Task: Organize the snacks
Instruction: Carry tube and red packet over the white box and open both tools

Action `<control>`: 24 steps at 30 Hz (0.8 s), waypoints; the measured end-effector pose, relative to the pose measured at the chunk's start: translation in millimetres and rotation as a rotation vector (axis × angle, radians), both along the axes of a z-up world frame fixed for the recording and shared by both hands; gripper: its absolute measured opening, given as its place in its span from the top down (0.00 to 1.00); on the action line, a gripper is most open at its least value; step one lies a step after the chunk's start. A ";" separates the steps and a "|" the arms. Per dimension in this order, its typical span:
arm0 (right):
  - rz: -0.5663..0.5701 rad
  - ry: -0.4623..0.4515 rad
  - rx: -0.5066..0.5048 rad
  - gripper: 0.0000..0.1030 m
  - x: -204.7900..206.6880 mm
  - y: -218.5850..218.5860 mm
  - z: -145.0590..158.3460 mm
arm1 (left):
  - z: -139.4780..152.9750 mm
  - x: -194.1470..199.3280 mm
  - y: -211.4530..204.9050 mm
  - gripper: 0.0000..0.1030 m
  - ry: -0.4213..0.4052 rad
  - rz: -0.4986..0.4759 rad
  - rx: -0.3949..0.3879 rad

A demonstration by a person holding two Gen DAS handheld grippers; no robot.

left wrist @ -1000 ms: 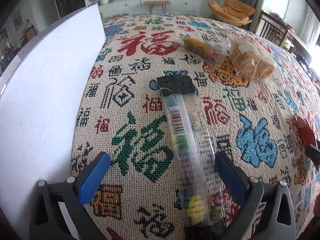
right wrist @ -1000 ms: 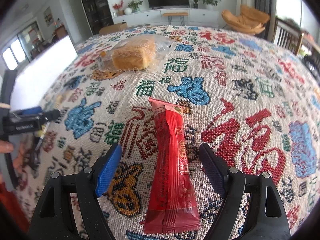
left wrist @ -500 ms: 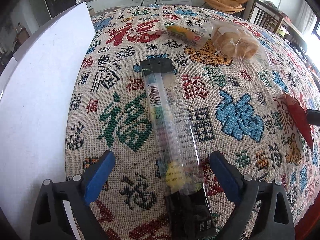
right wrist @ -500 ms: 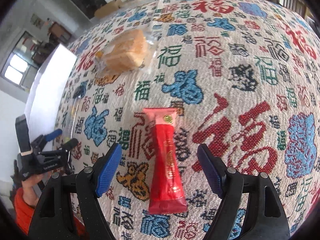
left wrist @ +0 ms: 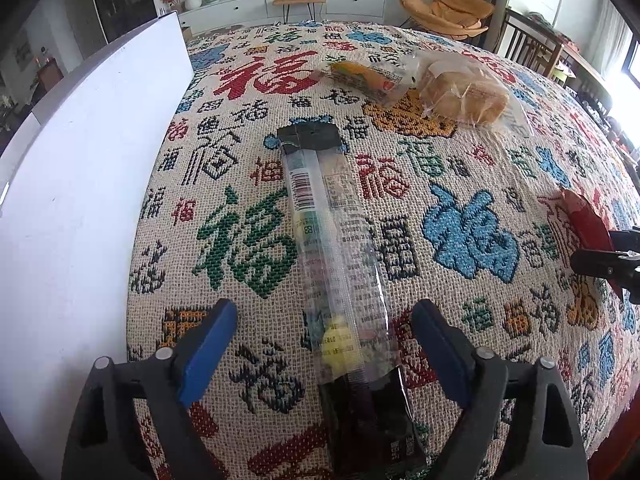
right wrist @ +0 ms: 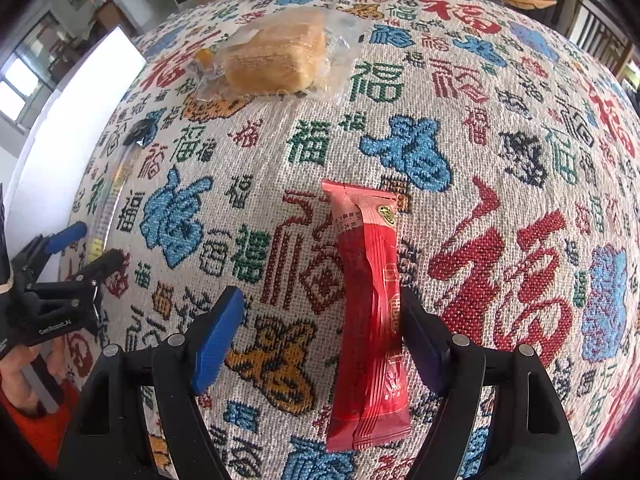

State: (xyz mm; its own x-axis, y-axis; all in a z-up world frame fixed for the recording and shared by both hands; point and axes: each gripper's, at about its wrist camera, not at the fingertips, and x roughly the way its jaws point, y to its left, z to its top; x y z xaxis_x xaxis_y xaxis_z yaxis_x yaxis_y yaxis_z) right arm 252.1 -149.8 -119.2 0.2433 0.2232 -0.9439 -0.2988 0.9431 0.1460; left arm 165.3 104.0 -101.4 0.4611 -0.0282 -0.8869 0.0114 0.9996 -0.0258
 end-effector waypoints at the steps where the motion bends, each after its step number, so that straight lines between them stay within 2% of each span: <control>1: 0.003 0.001 -0.008 0.23 1.6 1.4 0.5 | 2.4 -0.8 0.4 0.34 -0.010 -0.003 0.000; 2: 0.008 0.003 -0.013 0.33 4.7 5.9 -1.6 | 5.2 -1.9 1.3 0.54 -0.014 -0.008 -0.002; 3: 0.010 -0.004 -0.032 0.60 5.3 8.8 -1.4 | 7.4 -1.8 2.8 0.74 -0.014 -0.008 -0.003; 4: 0.006 -0.022 -0.062 0.77 7.2 12.3 -0.4 | 8.5 -1.0 5.6 0.78 -0.010 -0.001 -0.009; 5: -0.007 -0.017 -0.054 0.83 8.8 10.1 0.8 | 9.9 -0.8 10.4 0.85 -0.007 0.007 -0.047; 7: -0.038 0.001 0.049 0.84 9.1 -1.6 7.2 | 16.0 -6.3 19.3 0.85 -0.020 0.034 -0.132; 10: -0.061 -0.043 0.116 0.84 3.7 -13.9 29.3 | 35.7 -22.6 25.1 0.85 -0.080 0.050 -0.228; 14: -0.053 -0.074 0.233 0.84 -2.4 -16.3 68.2 | 77.0 -55.3 28.7 0.85 -0.178 0.048 -0.349; 17: -0.019 -0.109 0.306 0.85 -7.4 2.4 102.9 | 116.4 -80.2 41.3 0.85 -0.250 0.048 -0.430; 20: 0.039 -0.143 0.400 0.85 -16.9 33.6 139.2 | 161.3 -106.7 69.2 0.85 -0.352 0.070 -0.442; 24: 0.170 -0.142 0.523 0.84 -27.3 109.3 174.6 | 200.9 -137.4 124.5 0.85 -0.433 0.163 -0.375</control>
